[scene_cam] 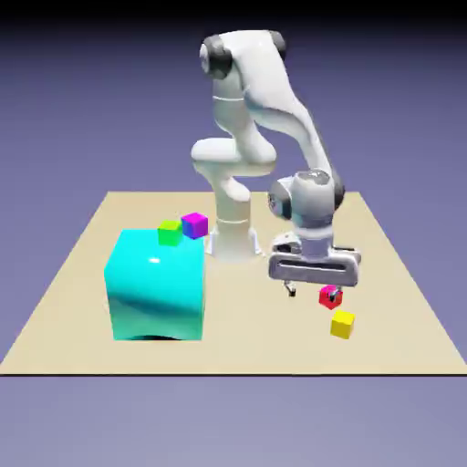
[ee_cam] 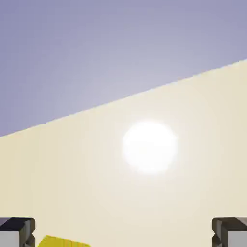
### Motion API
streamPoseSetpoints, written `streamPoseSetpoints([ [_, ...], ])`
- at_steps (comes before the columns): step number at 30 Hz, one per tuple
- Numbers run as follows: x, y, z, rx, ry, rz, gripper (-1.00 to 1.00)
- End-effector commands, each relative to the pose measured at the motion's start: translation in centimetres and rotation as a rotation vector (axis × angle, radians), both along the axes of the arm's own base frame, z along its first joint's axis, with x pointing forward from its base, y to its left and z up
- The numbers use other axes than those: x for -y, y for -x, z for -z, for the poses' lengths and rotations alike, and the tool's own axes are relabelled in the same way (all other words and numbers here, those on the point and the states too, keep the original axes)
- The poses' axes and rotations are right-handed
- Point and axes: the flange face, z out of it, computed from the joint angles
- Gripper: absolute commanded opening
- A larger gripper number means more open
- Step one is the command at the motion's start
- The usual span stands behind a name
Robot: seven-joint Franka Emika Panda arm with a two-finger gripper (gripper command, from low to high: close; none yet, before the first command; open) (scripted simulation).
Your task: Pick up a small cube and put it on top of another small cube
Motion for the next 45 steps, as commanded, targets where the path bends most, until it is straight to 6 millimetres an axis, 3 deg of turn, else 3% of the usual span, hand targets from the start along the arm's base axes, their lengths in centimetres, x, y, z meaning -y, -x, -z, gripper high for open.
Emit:
streamPoseSetpoints([
  [1,-1.0,0.3,0.9,-0.037,-0.006,0.02,0.0],
  [5,-5.2,1.5,3.8,-0.185,-0.027,0.1,0.0],
  [7,-5.6,1.7,4.1,-0.199,-0.029,0.107,0.0],
  [11,-6.1,2.6,10.2,-0.199,-0.03,0.108,0.0],
  [12,-6.1,2.8,10.9,-0.199,-0.029,0.107,0.0],
  [13,-6.1,2.8,10.9,-0.199,-0.029,0.107,-1.0],
  [14,-6.1,2.8,10.9,-0.199,-0.029,0.107,-1.0],
  [18,-5.6,1.7,4.7,-0.199,-0.03,0.108,-1.0],
  [19,-4.5,1.2,3.8,-0.195,-0.011,0.102,-1.0],
  [25,7.4,-2.0,-0.9,-0.177,0.134,0.067,-1.0],
  [31,18.8,-1.7,-7.7,-0.197,0.193,0.061,-1.0],
  [35,25.6,0.5,-12.6,-0.214,0.178,0.061,-1.0],
  [39,31.6,4.3,-17.2,-0.222,0.12,0.055,-1.0],
  [45,38.2,11.4,-22.1,-0.2,-0.02,0.02,-1.0],
])
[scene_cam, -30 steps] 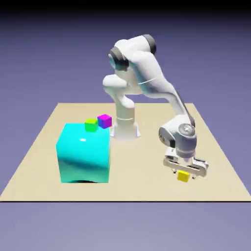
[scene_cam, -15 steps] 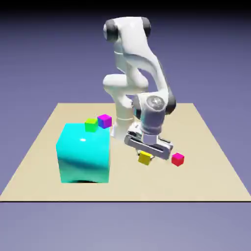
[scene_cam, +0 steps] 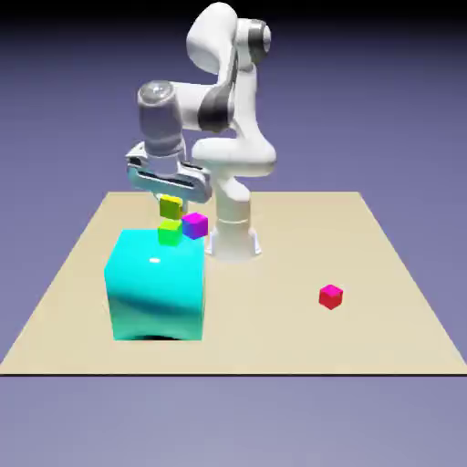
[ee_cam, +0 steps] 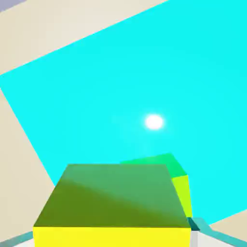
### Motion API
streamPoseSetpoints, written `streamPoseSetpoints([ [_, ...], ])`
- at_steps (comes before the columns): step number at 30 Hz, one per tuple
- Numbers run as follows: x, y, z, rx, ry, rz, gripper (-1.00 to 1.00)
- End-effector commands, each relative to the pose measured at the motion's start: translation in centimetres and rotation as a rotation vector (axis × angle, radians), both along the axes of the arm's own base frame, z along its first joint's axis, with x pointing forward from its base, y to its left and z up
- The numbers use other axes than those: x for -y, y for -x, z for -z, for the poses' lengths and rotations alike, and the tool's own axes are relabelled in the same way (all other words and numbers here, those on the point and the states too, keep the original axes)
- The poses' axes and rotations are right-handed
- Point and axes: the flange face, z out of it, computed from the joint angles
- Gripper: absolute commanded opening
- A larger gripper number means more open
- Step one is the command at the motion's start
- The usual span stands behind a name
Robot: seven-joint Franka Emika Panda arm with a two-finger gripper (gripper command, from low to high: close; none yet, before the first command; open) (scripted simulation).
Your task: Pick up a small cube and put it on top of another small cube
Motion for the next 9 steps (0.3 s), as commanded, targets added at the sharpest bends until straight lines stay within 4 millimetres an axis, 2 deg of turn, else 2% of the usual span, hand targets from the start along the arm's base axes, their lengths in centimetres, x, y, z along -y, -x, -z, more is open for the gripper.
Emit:
streamPoseSetpoints([
  [1,0.0,0.0,0.0,-0.001,0.002,-0.001,-1.0],
  [5,-0.4,1.0,6.3,-0.001,0.002,-0.001,-1.0],
  [6,-0.4,1.1,6.8,-0.001,0.002,-0.001,-1.0],
  [7,-0.4,1.1,6.8,-0.001,0.002,-0.001,1.0],
  [8,-0.4,1.1,6.8,-0.001,0.002,-0.001,1.0],
  [9,-0.3,0.8,5.3,-0.001,0.003,0.0,1.0],
])
